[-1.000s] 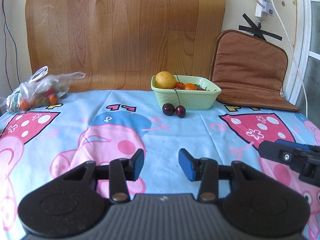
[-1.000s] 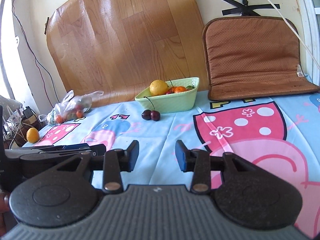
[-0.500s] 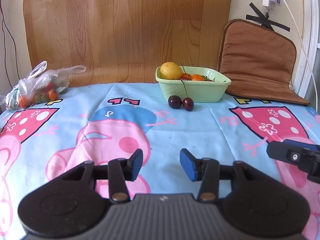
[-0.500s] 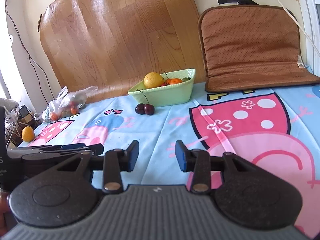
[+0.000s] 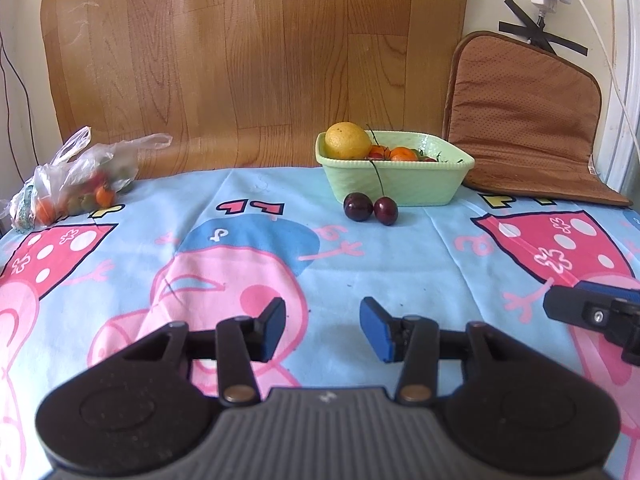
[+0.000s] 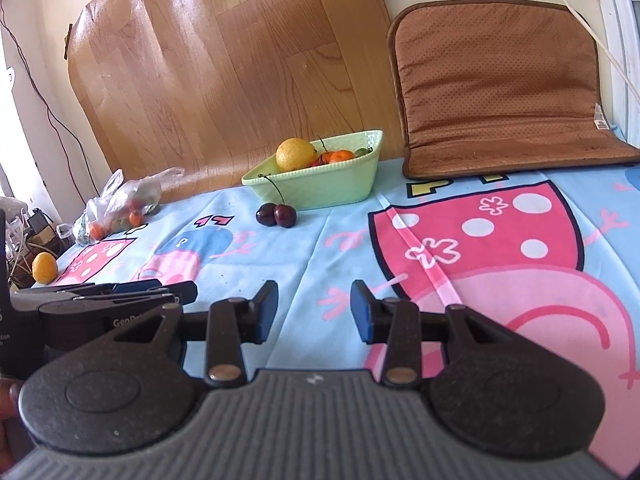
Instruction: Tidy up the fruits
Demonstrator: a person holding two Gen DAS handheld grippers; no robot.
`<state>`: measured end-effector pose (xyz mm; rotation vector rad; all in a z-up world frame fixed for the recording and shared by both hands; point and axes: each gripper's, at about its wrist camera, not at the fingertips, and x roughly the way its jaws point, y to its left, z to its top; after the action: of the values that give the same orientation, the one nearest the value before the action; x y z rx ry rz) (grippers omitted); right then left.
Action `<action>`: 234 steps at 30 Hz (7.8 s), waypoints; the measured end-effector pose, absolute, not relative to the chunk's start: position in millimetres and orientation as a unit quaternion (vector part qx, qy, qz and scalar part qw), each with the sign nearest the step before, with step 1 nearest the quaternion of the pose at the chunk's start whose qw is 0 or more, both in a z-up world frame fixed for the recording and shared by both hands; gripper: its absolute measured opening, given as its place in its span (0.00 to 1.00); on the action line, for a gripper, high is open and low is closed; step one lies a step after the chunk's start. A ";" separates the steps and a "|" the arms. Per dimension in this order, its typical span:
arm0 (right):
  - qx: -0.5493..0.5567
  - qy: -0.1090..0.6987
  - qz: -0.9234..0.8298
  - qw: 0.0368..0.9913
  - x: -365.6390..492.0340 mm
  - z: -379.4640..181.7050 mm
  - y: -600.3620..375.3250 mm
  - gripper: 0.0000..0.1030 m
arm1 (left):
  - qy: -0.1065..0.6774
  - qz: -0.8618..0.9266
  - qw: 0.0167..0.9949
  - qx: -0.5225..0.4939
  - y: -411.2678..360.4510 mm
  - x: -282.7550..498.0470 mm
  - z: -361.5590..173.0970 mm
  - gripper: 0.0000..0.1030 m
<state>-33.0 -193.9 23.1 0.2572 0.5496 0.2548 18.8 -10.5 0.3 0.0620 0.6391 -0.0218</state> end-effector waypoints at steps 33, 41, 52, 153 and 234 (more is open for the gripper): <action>0.021 0.317 0.224 0.921 134.1 10.4 -146.5 0.41 | 0.350 -0.251 0.899 -0.083 34.9 186.1 -7.6 0.39; 0.030 0.332 0.245 0.911 130.8 9.6 -149.5 0.26 | 0.344 -0.263 0.896 -0.102 30.8 179.6 -16.9 0.39; 0.024 0.302 0.223 0.927 15.2 7.0 -196.9 0.26 | 0.340 -0.315 0.882 -0.078 9.7 86.0 -6.3 0.29; 0.231 0.272 0.149 0.922 -79.3 7.0 -218.3 0.40 | 0.355 0.032 0.934 0.032 -34.4 -32.5 3.8 1.00; 0.231 0.256 0.138 0.928 -77.7 8.1 -213.6 0.40 | 0.293 0.056 0.954 0.030 -26.7 -46.7 20.7 1.00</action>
<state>-77.7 -213.6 8.1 0.4739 0.5245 0.2830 -46.7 -26.7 20.7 0.0610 0.5958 0.1137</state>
